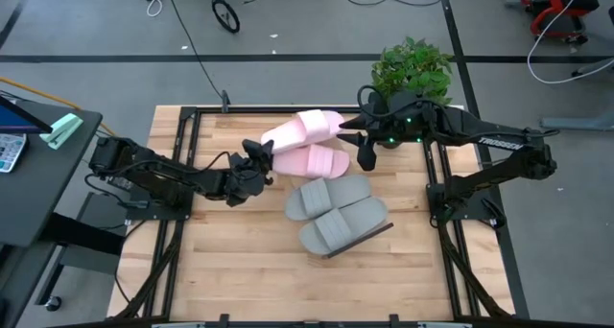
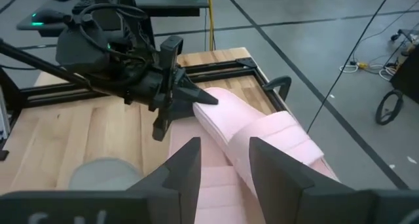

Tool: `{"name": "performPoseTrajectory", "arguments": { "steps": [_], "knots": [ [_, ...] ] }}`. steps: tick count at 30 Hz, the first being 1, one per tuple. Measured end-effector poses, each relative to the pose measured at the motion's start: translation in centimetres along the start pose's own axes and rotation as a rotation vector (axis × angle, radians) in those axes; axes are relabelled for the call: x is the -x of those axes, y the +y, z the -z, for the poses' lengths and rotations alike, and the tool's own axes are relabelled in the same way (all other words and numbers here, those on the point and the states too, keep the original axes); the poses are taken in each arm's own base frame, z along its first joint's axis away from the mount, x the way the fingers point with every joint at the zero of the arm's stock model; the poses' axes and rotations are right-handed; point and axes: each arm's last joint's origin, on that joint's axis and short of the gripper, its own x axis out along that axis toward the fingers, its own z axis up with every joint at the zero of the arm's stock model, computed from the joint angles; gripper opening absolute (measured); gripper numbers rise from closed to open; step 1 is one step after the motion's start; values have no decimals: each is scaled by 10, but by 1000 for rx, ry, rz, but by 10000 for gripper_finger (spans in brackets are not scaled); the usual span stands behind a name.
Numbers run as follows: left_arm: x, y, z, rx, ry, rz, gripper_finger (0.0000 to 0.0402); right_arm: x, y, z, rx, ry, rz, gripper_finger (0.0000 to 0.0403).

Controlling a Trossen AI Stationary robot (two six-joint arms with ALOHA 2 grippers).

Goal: Pick and place slides into the shelf
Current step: Put the pink slipper on the shelf

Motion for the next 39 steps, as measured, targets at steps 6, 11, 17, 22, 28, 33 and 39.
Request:
{"name": "performPoseTrajectory", "arguments": {
  "steps": [6,11,17,22,28,33,39],
  "knots": [
    [0,1,0,-14,4,-9,66,0,2,2,-16,17,-5,134],
    [-4,0,-2,-11,-2,-12,66,0,1,7,-28,67,-2,134],
    [-12,-1,-5,-4,-15,-16,66,0,1,8,-41,77,-1,134],
    [-14,-2,-5,10,-15,-14,66,0,3,8,-44,77,-5,134],
    [-13,-3,-5,16,-12,-10,88,1,8,8,-34,78,-24,134],
    [-9,-3,-3,13,-1,-9,153,1,9,8,-31,78,-29,134],
    [-6,-3,-1,8,12,-7,198,1,9,8,-32,78,-28,134]
  ]
}}
